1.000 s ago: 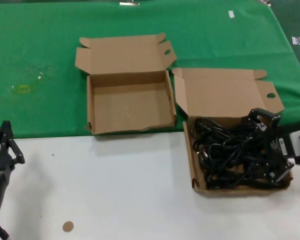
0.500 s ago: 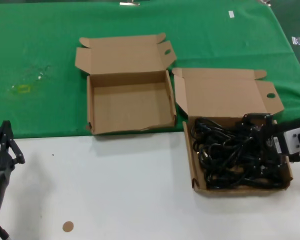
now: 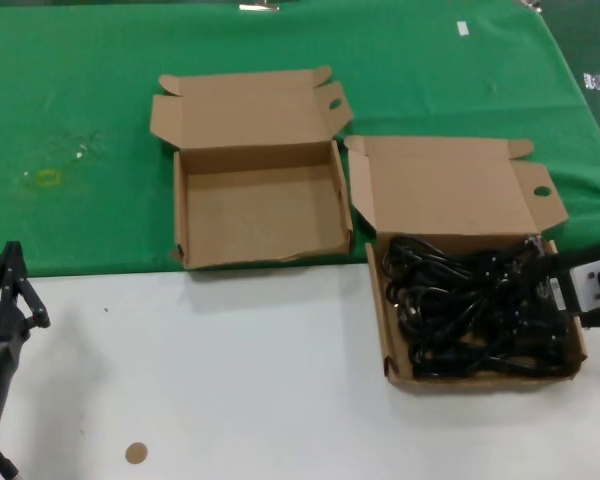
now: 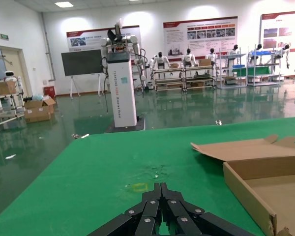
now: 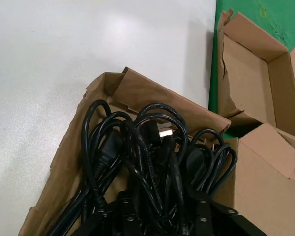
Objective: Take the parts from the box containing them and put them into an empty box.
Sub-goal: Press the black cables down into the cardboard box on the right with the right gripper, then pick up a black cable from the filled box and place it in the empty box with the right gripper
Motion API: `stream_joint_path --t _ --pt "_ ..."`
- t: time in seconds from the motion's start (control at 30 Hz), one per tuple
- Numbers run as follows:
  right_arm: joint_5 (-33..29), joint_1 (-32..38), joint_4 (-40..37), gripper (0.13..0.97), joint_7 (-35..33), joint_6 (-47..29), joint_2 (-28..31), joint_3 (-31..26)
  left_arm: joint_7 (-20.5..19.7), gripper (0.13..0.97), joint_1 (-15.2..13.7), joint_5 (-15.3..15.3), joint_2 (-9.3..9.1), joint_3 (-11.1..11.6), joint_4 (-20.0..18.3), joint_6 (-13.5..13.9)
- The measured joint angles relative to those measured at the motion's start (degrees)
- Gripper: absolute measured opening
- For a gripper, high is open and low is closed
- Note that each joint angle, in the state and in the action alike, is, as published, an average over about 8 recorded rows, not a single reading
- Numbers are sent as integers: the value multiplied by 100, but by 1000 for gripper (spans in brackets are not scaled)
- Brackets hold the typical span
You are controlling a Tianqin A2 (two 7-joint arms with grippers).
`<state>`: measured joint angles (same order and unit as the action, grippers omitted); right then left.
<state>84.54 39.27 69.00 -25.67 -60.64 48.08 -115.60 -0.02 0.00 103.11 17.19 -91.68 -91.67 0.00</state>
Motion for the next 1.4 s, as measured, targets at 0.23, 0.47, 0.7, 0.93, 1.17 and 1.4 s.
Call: stream_joint_path --t 0.23,0.47,0.7,0.93,1.17,1.4 --pt "35 -20 -5 343 -10 -17 26 56 0 152 0 1 0 0 0 0" --pt "67 -66 154 228 74 -53 128 124 0 152 0 1 0 0 0 0" --pt "81 -187 481 195 231 -86 293 190 0 152 0 1 0 0 0 0" --pt "56 -151 790 185 447 -142 371 228 0 152 0 1 0 0 0 0" --pt "-93 180 956 184 685 -158 246 202 0 152 0 1 0 0 0 0" --pt "-358 588 1008 183 890 -85 -107 56 0 152 0 1 0 0 0 0"
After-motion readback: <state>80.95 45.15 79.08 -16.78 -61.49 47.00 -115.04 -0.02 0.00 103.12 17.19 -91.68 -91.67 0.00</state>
